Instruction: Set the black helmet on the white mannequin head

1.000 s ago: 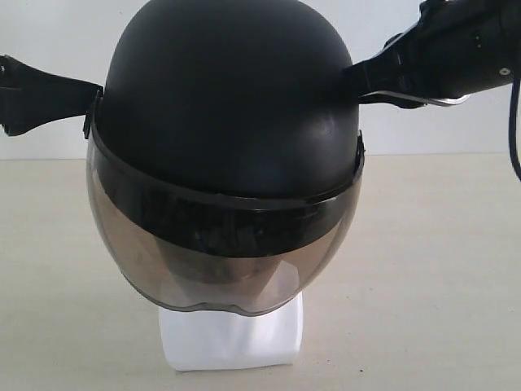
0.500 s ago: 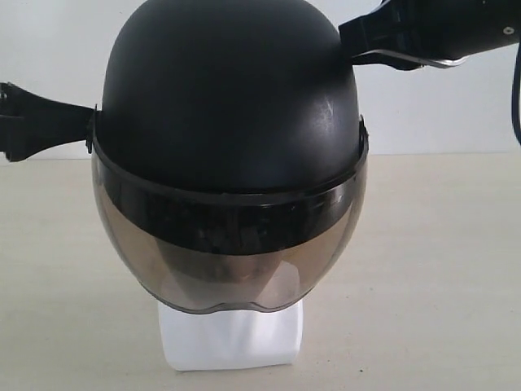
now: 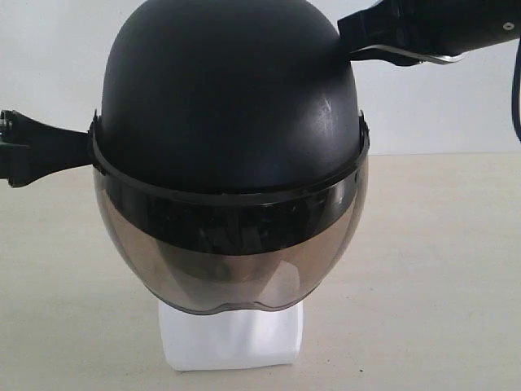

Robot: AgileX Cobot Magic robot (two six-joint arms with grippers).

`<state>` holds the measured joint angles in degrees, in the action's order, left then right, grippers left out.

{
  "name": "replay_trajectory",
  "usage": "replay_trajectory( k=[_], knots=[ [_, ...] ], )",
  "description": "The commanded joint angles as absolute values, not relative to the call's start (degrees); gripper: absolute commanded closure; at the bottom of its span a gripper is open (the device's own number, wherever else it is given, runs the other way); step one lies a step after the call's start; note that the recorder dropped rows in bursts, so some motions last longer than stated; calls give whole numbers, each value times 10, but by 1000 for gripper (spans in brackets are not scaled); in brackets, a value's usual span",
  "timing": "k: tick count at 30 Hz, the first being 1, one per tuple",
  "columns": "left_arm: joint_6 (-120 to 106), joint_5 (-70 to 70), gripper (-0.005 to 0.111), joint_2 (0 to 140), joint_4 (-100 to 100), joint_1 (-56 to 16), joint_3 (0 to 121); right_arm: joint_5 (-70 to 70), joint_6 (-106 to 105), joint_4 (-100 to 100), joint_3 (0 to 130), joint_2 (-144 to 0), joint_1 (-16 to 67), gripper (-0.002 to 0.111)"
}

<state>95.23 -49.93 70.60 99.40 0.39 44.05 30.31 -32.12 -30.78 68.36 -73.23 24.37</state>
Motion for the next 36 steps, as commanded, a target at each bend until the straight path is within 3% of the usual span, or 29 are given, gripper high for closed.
replay_trajectory(
  k=[1,28,36],
  knots=[
    [949,-536,102,706,999,-5,433,375,-337,-351,687,-733,258,109],
    [950,-507,102,667,999,-5,433,395,-336,-348,716,-731,258,109],
    [950,-509,102,637,999,40,433,382,-249,-241,716,-706,257,109]
  ],
)
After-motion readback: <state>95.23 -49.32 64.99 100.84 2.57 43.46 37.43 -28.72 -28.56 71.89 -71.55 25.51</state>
